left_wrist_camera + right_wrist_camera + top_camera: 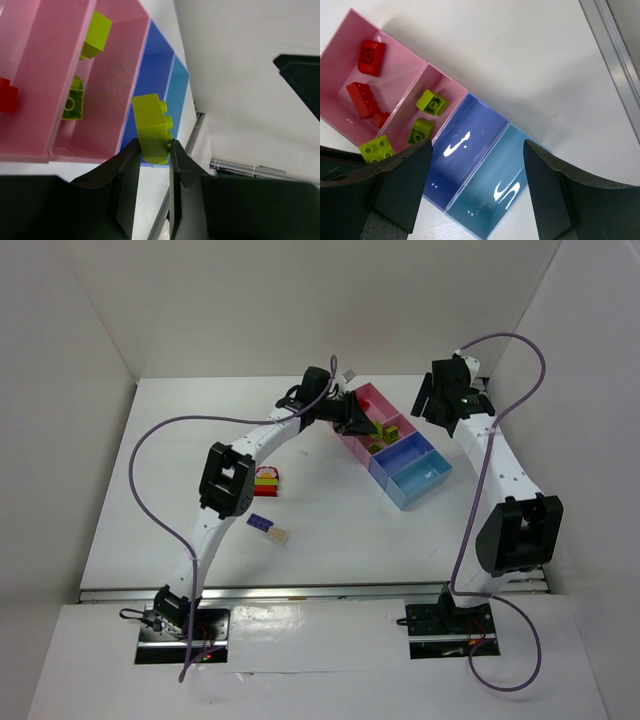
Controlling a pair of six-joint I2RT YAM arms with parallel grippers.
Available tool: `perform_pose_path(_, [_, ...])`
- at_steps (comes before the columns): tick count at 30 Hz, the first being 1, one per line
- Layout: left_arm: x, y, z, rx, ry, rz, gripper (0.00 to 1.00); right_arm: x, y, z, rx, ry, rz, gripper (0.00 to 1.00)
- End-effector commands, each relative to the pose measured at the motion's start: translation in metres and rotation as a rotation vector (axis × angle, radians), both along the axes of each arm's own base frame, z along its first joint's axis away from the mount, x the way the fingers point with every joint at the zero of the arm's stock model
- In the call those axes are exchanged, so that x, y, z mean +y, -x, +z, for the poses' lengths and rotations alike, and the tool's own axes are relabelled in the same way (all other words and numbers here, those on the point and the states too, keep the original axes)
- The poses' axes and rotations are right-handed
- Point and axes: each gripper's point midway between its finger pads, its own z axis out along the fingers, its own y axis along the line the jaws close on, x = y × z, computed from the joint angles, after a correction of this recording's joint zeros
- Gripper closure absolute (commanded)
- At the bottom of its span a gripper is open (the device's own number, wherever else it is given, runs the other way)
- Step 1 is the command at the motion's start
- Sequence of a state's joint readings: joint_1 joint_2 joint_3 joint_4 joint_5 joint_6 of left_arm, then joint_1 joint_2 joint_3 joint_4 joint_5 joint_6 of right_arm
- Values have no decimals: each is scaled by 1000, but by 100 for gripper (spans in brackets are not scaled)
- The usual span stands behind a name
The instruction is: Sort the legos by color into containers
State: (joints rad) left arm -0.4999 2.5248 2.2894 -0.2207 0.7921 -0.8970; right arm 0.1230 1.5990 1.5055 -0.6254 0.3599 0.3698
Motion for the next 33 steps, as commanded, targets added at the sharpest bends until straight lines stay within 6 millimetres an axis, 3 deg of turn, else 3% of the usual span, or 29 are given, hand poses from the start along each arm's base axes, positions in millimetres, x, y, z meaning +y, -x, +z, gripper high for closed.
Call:
perform_pose_path(1, [-13,-8,24,-39,83,4,84,-9,7,22,-56,-2,-34,20])
perform_pose_path(2, [-12,-8,18,-24,70,13,82,-9,7,22,-56,-2,-34,20])
perform_pose_path(5, [-9,-10,7,-7,43,44,61,-9,7,22,-56,-2,-34,20])
perform_pose_path(6, [-9,-12,6,-19,37,48,42,-9,7,22,-56,-2,-34,20])
perform_pose_path(9, [-10,-10,8,-11,39,38,22,-9,6,17,-46,-1,-34,20])
perform_pose_path(12, [-8,-5,7,-17,32,19,18,-7,6,17,-45,-7,-27,20])
perform_pose_path(15, [-4,1,30,-62,33,8,18,-1,7,13,-35,-12,-9,20])
perform_pose_path(16, [0,8,28,-60,14,-11,18,-1,7,13,-35,-12,-9,20])
perform_pose_path(17, [4,15,53,-97,22,-17,18,4,7,13,-35,-12,1,20])
perform_pose_path(18, [10,21,49,-113,-10,-23,20,8,7,13,-35,-12,12,20])
perform_pose_path(19, [23,17,50,-128,-56,30,21,14,7,12,-30,-11,38,20])
perform_pose_path(20, [44,23,85,-173,-68,75,21,31,7,17,-38,-11,89,21])
perform_pose_path(21, [60,25,92,-190,-90,111,22,40,8,17,-36,-2,119,21])
perform_pose_path(22, [82,30,65,-142,-162,166,22,54,8,22,-41,1,174,21])
perform_pose_path(23, [100,32,69,-158,-184,205,22,69,9,18,-23,1,222,21])
perform_pose_path(24, [131,28,71,-151,-219,272,22,96,12,9,0,0,295,21])
perform_pose_path(26, [179,39,80,-189,-310,380,22,130,22,-6,39,-13,389,21])
perform_pose_path(27, [207,36,82,-192,-347,438,22,160,31,-12,55,-21,467,21])
perform_pose_path(30, [258,53,77,-188,-477,524,22,210,53,-41,117,-42,633,18])
perform_pose_path(31, [278,57,71,-146,-498,555,22,237,64,-45,114,-50,715,18])
perform_pose_path(32, [290,63,62,-126,-527,569,22,253,71,-44,106,-43,788,16])
perform_pose_path(33, [298,68,69,-135,-522,589,22,271,82,-52,127,-62,873,15])
